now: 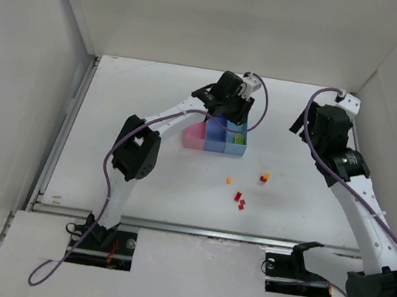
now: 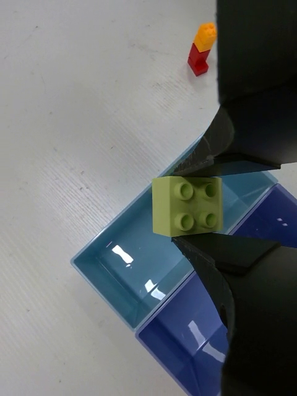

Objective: Sort the legos into containers by color

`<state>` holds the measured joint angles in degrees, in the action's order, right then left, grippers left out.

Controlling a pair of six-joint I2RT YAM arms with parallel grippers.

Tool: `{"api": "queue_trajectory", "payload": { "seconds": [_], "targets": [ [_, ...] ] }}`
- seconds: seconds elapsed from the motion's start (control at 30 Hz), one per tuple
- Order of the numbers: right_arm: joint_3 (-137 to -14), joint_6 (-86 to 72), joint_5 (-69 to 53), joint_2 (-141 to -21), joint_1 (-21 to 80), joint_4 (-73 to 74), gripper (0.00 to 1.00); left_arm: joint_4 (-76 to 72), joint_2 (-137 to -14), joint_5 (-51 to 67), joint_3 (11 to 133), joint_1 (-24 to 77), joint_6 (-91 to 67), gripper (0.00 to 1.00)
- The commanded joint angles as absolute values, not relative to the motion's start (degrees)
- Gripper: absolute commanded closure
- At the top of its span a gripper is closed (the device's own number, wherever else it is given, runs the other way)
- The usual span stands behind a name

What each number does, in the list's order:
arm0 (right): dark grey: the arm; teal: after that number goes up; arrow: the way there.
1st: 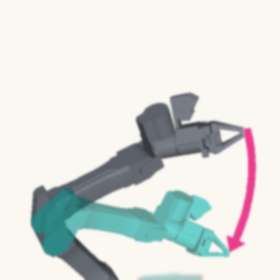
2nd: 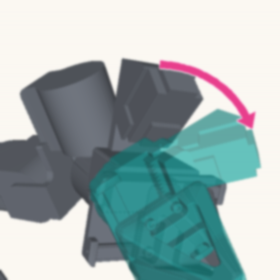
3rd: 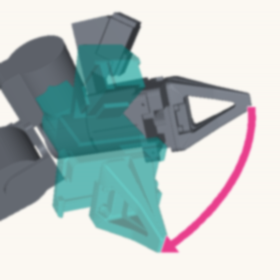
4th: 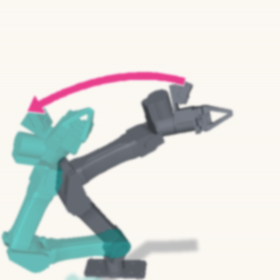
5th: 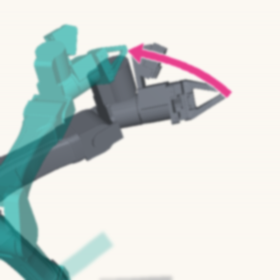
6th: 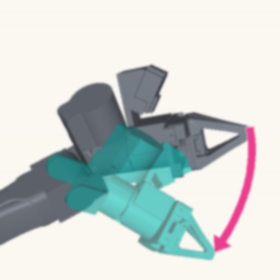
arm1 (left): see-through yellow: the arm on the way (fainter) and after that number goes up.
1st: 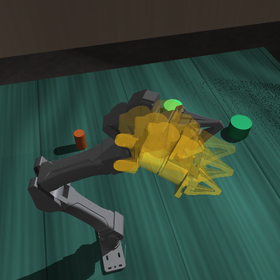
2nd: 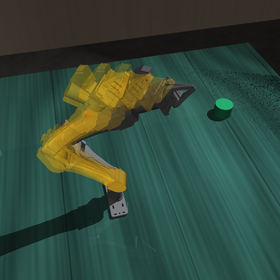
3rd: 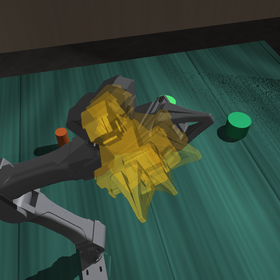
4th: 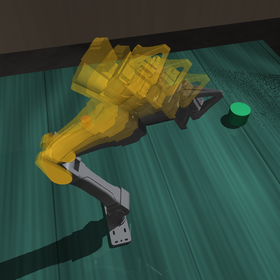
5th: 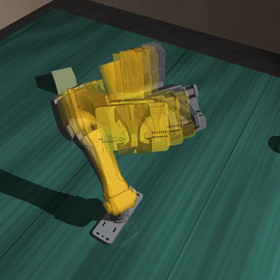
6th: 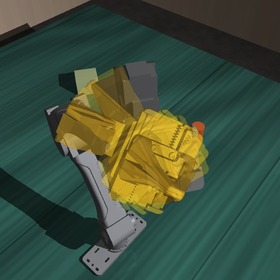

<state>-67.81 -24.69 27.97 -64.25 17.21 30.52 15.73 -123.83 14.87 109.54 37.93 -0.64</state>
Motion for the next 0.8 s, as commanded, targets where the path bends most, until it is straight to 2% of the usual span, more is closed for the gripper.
{"api": "queue_trajectory", "payload": {
  "seconds": [0.0, 0.03, 0.07, 0.17, 0.3, 0.33, 0.43, 0.47, 0.6, 0.77],
  "targets": [
    [-67.1, -25.0, 28.7, -62.1, 16.7, 29.7, 0.17, 12.7, -123.0, 11.3, 110.5, 38.4, -3.9, 0.97],
    [-67.1, -24.4, 28.7, -61.3, 16.7, 29.7, 0.17, 12.7, -123.0, 9.9, 109.7, 38.4, -4.4, 0.95],
    [-67.1, -24.4, 28.7, -60.6, 16.7, 29.7, 0.17, 12.7, -123.0, 9.9, 109.7, 38.4, -5.2, 0.88],
    [-66.5, -23.9, 28.7, -59.4, 16.7, 29.7, 0.17, 12.7, -123.5, 10.8, 108.9, 38.4, -5.2, 0.83],
    [-66.0, -23.9, 28.7, -58.9, 16.7, 29.7, 0.17, 12.7, -124.8, 10.8, 108.9, 38.4, -6.2, 0.72],
    [-66.0, -23.9, 28.7, -58.9, 16.7, 29.7, 0.17, 12.7, -124.8, 10.8, 108.9, 38.4, -6.2, 0.64],
    [-66.0, -23.4, 28.0, -58.9, 16.7, 30.3, 0.16, 12.7, -125.3, 10.8, 108.9, 38.4, -6.2, 0.55],
    [-66.5, -23.4, 28.0, -58.9, 16.7, 30.9, 0.16, 12.7, -125.3, 10.8, 108.9, 38.4, -6.2, 0.49],
    [-66.5, -23.4, 28.0, -58.9, 16.7, 31.5, 0.16, 12.7, -125.3, 10.1, 108.9, 38.4, -6.9, 0.43],
    [-66.0, -23.4, 27.0, -58.9, 16.7, 32.0, 0.16, 13.2, -124.8, 10.1, 108.2, 38.4, -7.9, 0.43]
  ]
}}
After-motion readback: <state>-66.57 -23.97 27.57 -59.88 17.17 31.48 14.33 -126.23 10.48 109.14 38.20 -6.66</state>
